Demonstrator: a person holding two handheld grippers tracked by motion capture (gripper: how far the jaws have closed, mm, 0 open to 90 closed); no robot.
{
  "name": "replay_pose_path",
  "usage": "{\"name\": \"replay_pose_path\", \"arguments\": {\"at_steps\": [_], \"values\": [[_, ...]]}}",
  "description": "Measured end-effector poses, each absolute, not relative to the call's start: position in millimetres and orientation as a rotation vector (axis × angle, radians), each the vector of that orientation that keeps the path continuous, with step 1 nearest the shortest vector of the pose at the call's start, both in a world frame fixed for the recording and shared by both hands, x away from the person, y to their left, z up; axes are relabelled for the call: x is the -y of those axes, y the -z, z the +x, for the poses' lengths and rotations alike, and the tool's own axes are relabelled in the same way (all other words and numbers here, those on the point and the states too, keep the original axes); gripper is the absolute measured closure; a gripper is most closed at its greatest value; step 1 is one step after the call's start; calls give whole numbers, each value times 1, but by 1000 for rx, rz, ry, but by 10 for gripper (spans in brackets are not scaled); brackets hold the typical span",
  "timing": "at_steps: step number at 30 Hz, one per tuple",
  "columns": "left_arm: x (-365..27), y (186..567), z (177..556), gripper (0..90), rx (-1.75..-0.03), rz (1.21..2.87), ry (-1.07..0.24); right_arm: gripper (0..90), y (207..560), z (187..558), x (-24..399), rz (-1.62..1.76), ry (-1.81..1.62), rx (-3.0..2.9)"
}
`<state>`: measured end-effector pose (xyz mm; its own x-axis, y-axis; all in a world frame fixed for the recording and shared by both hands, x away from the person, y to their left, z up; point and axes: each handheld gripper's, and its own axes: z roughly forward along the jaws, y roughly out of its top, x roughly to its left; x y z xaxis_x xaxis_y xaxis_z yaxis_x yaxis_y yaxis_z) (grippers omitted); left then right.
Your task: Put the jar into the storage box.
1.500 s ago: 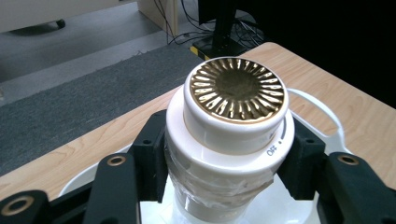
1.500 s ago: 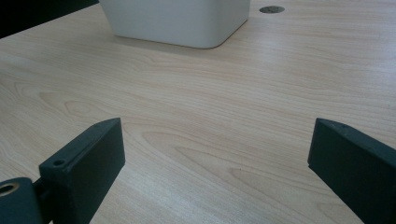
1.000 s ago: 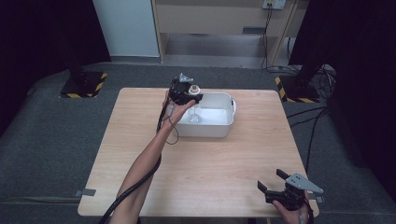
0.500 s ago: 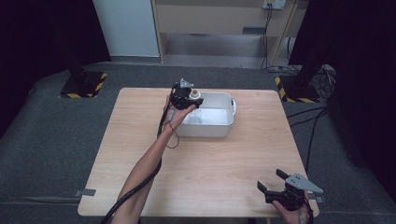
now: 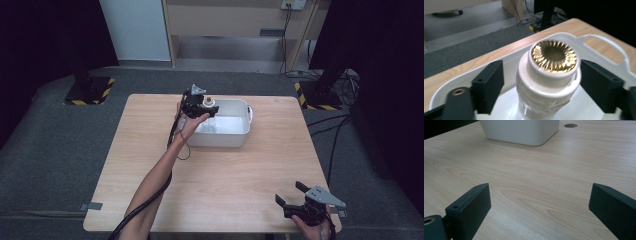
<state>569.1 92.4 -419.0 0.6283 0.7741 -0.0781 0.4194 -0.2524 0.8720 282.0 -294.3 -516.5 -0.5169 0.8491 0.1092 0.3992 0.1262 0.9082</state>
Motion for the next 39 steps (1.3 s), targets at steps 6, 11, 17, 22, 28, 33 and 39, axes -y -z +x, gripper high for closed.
{"name": "replay_pose_path", "arguments": {"at_steps": [6, 11, 17, 22, 28, 33, 39], "values": [[-93, 397, 562, 82, -897, 1875, -484, 42, 516, 282, 294, 1198, -1366, -1975], [-95, 382, 553, 66, -860, 1864, -491, 42, 516, 282, 294, 1200, -1369, -1973], [-102, 364, 540, 62, -813, 1856, -521, 42, 516, 282, 293, 1206, -1367, -1977], [-108, 355, 531, 59, -784, 1844, -510, 41, 517, 282, 293, 1208, -1368, -1976], [-116, 344, 513, 48, -738, 1838, -498, 41, 517, 282, 294, 1207, -1371, -1972], [-120, 337, 497, 45, -693, 1846, -500, 41, 518, 282, 295, 1209, -1370, -1971], [-122, 332, 477, 41, -647, 1849, -489, 40, 518, 281, 298, 1222, -1377, -1958]]}}
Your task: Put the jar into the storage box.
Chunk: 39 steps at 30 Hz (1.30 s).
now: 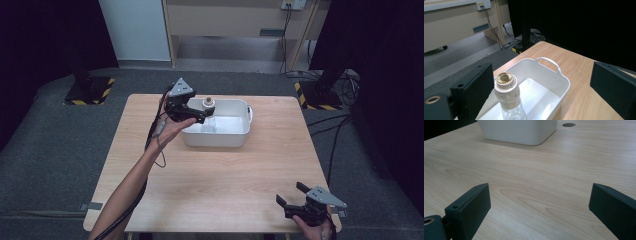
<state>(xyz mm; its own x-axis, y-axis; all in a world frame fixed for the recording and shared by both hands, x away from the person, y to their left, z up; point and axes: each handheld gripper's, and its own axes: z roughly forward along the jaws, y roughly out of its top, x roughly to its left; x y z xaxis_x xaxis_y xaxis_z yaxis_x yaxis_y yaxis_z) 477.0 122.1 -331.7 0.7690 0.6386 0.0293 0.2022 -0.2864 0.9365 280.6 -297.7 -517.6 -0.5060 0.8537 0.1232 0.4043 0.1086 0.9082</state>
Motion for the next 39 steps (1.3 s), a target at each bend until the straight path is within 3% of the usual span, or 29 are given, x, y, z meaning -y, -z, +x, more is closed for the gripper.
{"name": "replay_pose_path", "arguments": {"at_steps": [19, 39], "values": [[-145, 332, 422, 35, -562, 1810, -457, 40, 518, 280, 299, 1230, -1364, -1951], [-196, 372, 379, 27, -629, 1742, -429, 40, 516, 279, 295, 1214, -1354, -1959]]}}
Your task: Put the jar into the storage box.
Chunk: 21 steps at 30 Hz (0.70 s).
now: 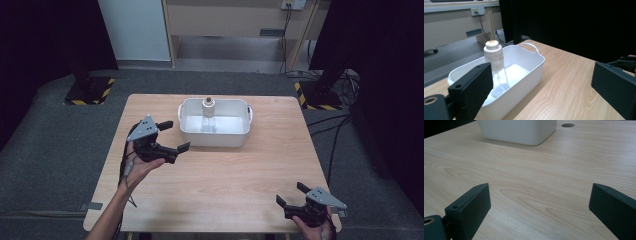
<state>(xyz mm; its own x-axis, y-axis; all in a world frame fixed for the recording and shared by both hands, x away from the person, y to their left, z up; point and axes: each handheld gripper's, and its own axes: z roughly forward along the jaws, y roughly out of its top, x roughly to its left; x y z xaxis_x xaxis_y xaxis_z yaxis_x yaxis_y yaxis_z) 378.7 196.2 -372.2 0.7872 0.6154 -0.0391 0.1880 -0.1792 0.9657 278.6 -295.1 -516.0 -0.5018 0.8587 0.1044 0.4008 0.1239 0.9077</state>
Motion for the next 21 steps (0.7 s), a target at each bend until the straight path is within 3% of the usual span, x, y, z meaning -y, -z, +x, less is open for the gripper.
{"name": "replay_pose_path", "arguments": {"at_steps": [21], "values": [[-262, 434, 341, 16, -823, 1659, -445, 40, 516, 278, 294, 1208, -1348, -1963]]}}
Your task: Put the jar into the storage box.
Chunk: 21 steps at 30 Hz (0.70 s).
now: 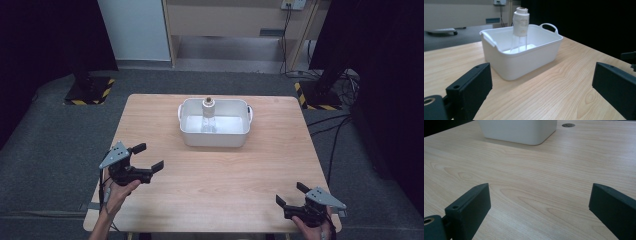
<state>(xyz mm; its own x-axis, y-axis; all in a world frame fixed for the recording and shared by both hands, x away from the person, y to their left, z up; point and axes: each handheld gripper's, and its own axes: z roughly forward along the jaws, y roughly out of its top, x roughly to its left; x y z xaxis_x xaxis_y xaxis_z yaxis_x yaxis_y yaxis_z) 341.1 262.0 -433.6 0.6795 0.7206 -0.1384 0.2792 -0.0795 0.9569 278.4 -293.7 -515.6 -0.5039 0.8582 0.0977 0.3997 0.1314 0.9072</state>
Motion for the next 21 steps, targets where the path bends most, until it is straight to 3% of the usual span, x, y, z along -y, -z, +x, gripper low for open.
{"name": "replay_pose_path", "arguments": {"at_steps": [21], "values": [[-300, 476, 318, 18, -931, 1686, -469, 41, 517, 280, 297, 1223, -1355, -1950]]}}
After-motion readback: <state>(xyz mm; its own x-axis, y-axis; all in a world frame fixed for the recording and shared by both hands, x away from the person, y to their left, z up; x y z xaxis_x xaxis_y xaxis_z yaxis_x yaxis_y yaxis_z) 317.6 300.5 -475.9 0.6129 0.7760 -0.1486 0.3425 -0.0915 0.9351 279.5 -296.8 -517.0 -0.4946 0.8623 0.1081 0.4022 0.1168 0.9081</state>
